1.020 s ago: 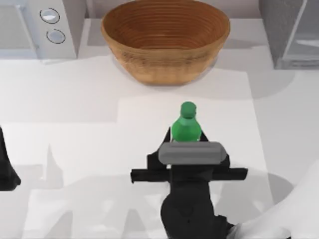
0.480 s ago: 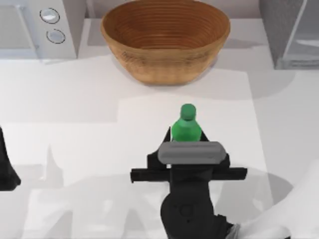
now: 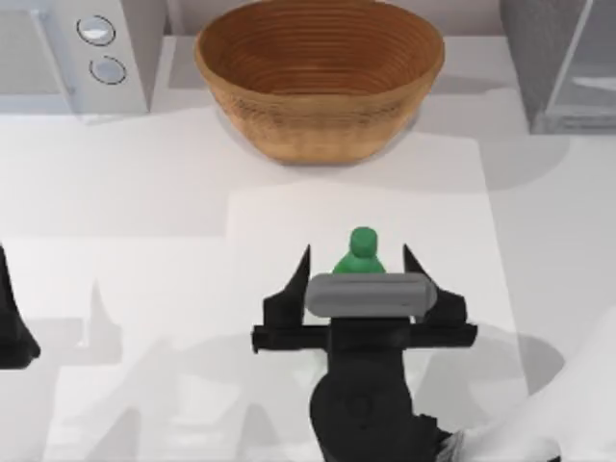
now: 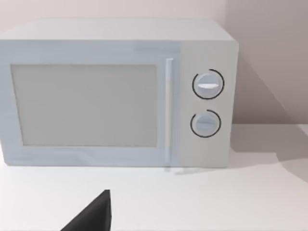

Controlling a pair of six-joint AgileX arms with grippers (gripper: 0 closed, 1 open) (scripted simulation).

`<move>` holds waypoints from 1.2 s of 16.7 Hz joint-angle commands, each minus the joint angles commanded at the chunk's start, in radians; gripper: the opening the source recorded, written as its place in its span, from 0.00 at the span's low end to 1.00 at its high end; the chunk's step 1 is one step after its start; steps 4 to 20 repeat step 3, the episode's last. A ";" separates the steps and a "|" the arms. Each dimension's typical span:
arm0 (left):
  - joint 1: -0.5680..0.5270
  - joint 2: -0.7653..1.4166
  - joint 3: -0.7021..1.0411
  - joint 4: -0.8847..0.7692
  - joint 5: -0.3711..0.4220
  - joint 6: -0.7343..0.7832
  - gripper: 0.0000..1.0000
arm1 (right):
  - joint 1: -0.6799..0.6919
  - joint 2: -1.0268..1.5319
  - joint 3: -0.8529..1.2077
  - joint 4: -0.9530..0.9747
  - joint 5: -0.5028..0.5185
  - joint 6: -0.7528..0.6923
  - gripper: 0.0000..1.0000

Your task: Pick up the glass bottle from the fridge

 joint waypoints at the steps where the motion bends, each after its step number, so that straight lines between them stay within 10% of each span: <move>1: 0.000 0.000 0.000 0.000 0.000 0.000 1.00 | 0.000 0.000 0.000 0.000 0.000 0.000 1.00; 20: 0.000 0.000 0.000 0.000 0.000 0.000 1.00 | 0.000 0.000 0.000 0.000 0.000 0.000 1.00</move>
